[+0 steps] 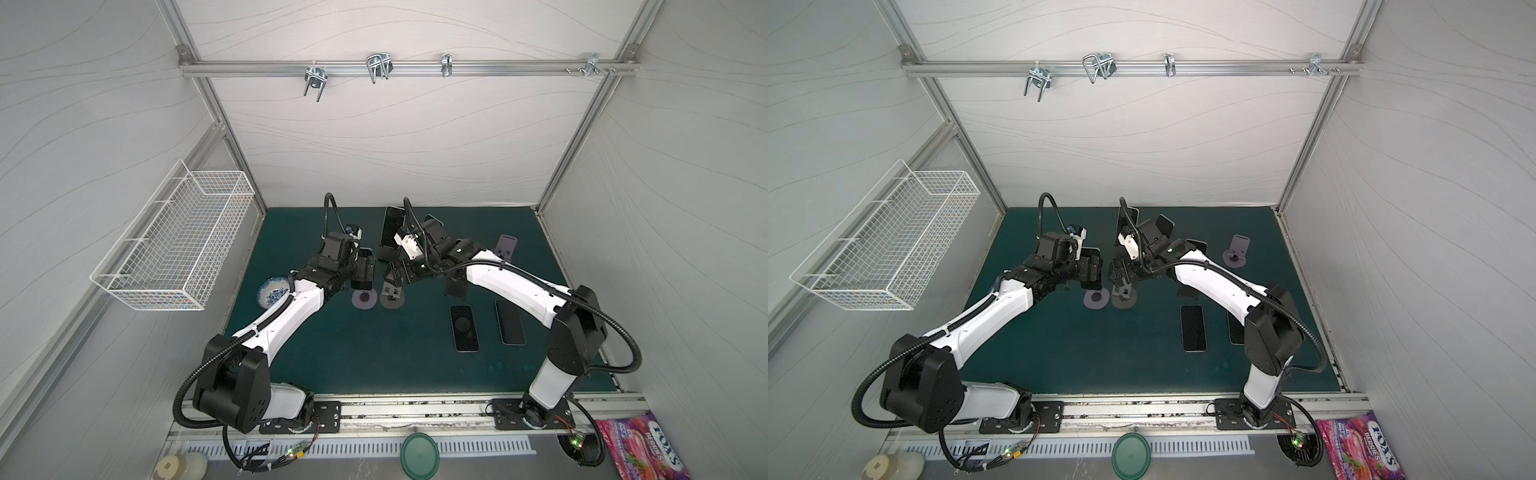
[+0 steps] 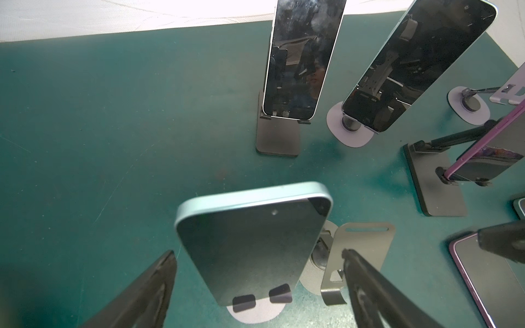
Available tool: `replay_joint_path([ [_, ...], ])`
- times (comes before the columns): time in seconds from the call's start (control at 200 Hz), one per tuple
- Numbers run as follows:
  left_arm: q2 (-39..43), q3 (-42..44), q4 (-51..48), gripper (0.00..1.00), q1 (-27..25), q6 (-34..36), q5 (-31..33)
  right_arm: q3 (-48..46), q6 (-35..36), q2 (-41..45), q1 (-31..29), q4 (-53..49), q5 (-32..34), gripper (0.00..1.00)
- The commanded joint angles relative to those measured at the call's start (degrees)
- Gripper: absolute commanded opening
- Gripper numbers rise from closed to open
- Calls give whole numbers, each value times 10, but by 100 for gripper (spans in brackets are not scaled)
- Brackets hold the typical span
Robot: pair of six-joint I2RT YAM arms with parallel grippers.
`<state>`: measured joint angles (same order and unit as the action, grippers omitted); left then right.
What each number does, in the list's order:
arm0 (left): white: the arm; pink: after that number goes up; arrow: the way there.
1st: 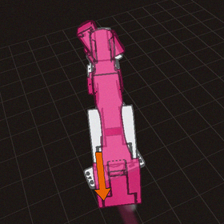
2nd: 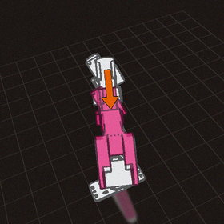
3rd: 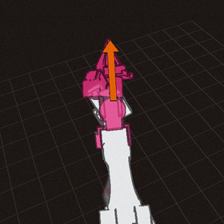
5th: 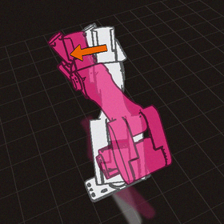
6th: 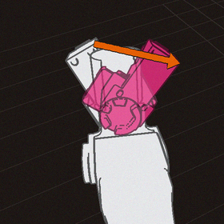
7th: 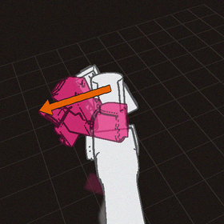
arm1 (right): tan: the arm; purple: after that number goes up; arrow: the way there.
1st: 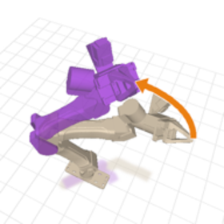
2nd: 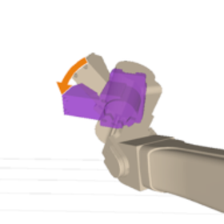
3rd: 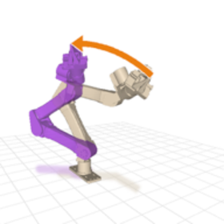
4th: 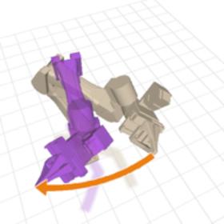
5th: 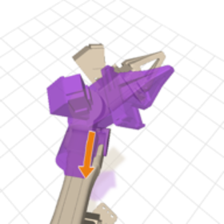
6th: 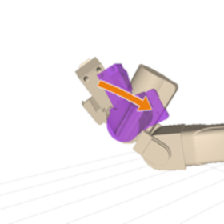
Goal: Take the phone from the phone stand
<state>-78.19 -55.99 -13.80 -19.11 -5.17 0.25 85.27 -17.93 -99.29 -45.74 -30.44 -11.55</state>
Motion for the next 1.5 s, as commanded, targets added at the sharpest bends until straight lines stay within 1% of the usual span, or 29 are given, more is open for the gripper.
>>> replay_joint_path([
  [0.0, -6, -31, 17, 92, 3, -2, 4, 20, 14, -11, 1, 1, -9, 99],
  [0.17, -4, -29, 17, 92, 4, 0, 5, 24, 21, -16, 1, -6, 2, 98],
  [0.36, -6, -26, 19, 92, 3, 0, 4, 19, 28, -28, 10, -3, 1, 92],
  [0.425, -6, -26, 19, 92, 3, 1, 5, 20, 31, -35, 14, -2, 1, 88],
  [0.54, -6, -24, 19, 92, 3, 2, 6, 20, 46, -45, 25, 5, 2, 79],
  [0.58, -5, -23, 20, 92, 3, 2, 5, 20, 53, -49, 30, 8, -3, 77],
  [0.805, -1, -17, 20, 92, 3, 4, 8, 38, 109, -82, 49, 17, -35, 74],
  [1.02, 1, -16, 19, 92, 3, 5, 16, 58, 174, -109, 50, 13, -61, 72],
  [1.195, 1, -16, 17, 92, 3, 5, 16, 69, 203, -130, 50, 19, -98, 67],
  [1.495, 4, -14, 13, 92, 3, 2, 21, 90, 228, -162, 55, 10, -140, 64],
])
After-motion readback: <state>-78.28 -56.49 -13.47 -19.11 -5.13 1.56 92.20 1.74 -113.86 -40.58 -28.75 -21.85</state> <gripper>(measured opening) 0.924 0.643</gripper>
